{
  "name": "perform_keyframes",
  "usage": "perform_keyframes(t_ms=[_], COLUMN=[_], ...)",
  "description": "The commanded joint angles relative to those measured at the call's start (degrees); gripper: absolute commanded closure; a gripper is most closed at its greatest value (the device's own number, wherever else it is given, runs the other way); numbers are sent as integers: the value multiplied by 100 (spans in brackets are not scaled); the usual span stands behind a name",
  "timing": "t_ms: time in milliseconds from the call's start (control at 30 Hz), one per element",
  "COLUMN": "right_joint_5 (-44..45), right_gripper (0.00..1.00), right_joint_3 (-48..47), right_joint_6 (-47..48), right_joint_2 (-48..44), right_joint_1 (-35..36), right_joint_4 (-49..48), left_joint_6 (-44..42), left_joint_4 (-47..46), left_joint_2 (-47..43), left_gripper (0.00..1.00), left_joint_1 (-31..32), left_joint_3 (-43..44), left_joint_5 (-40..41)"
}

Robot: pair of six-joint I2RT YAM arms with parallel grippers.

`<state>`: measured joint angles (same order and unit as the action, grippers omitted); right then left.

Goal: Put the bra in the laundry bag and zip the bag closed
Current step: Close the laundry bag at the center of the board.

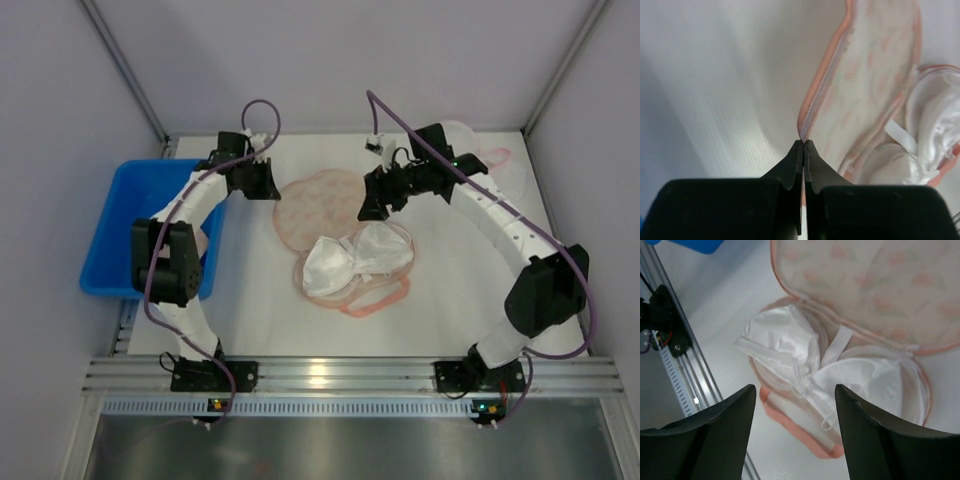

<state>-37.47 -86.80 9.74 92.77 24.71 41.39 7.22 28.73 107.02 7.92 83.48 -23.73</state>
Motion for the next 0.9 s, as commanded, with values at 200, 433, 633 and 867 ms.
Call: perform_keyframes(t_ms=[200,433,633,867], right_joint_5=[-1209,-1605,-1684,-1588], right_gripper=[42,48,50,48], right_joint_3=[989,1526,1017,797], right_joint_6=[-376,-306,-86,-507], right_joint_2=[-251,-356,-277,-75], right_joint_1=[-1116,-1714,-2409,-2050], right_joint_4=[677,906,1117,644], left_joint_6=[-1538,-2645,-3508,-3579], left_joint_4=[-500,-544,-500,-500], left_joint_2=[-2455,-3274,-3557,-2548], left_gripper=[100,100,100,100], left_joint_1=[1035,2019,2749,3724], left_joint_3=[-1253,-2457,-3311,-3603], left_joint_5=[-177,210,412,641])
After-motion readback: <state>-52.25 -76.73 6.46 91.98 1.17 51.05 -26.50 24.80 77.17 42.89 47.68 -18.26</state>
